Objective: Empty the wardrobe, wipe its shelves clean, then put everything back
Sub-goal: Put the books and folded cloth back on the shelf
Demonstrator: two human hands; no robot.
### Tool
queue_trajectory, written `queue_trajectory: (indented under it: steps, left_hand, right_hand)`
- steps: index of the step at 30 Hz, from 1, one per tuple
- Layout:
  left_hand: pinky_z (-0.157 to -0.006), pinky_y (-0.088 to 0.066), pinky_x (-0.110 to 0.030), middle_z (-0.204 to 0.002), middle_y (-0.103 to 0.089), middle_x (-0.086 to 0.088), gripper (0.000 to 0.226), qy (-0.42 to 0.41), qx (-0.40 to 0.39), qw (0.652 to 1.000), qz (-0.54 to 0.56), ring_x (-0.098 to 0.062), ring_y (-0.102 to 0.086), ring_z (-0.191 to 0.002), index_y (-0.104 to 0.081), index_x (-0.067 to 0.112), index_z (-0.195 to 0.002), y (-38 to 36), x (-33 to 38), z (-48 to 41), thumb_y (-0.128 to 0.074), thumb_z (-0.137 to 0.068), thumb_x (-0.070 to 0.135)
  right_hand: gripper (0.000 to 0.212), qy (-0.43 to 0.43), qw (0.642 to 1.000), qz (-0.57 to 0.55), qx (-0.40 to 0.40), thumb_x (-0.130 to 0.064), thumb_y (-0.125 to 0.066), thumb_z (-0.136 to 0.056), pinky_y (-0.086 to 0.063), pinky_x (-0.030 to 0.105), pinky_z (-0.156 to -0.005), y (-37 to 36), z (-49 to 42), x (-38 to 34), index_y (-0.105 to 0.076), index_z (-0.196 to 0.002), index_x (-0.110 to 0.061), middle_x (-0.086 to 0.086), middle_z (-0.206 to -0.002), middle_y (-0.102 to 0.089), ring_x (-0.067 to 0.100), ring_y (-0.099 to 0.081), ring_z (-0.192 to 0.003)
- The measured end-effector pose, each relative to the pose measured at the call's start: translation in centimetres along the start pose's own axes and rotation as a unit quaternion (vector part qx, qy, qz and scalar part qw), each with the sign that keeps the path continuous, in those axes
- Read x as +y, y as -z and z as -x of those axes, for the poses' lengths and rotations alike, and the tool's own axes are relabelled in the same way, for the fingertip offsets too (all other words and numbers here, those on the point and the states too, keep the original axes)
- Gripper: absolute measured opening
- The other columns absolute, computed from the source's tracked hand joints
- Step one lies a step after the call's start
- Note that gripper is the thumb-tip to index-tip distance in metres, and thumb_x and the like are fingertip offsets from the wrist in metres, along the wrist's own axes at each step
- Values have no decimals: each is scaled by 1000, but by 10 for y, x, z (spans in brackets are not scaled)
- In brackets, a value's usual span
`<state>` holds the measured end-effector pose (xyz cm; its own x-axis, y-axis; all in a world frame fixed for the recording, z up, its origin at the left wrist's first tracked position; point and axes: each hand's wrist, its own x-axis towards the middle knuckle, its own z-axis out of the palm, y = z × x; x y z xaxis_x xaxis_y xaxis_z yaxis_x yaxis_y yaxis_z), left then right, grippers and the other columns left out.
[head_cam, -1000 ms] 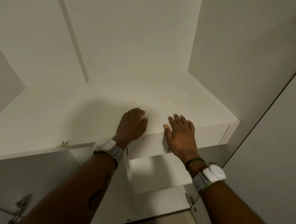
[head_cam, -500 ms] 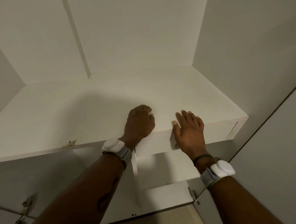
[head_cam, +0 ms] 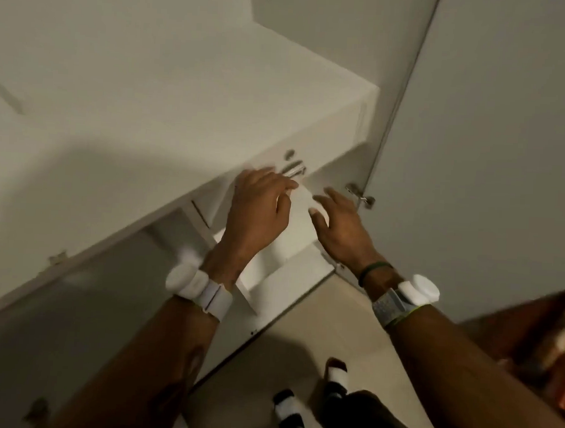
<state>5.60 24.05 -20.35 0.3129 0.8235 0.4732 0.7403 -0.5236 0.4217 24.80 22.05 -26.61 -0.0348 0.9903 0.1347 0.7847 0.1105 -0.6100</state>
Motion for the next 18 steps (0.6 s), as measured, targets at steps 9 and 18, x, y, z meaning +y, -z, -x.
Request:
queue_trajectory:
  steps: [9, 18]
  left_hand:
    - [-95, -50, -28, -114, -71, 7, 23, -19, -405, 904, 138, -13, -65, -105, -73, 21, -112, -151, 138, 87, -55, -97, 21]
    - [-94, -45, -29, -111, -68, 14, 20, -22, -570, 821, 26, -10, -63, -107, -71, 31, -102, -277, 284, 145, -52, -97, 29]
  right_hand:
    - [43, -389, 917, 32, -78, -23, -54, -97, -43, 40, -108, 51, 266, 176, -56, -137, -10, 13, -140, -56, 33, -52, -129]
    - [31, -529, 846, -13, 65, -21, -57, -93, -49, 41, -93, 161, 462, 270, -68, -117, -6, 20, -116, -68, 39, -62, -108]
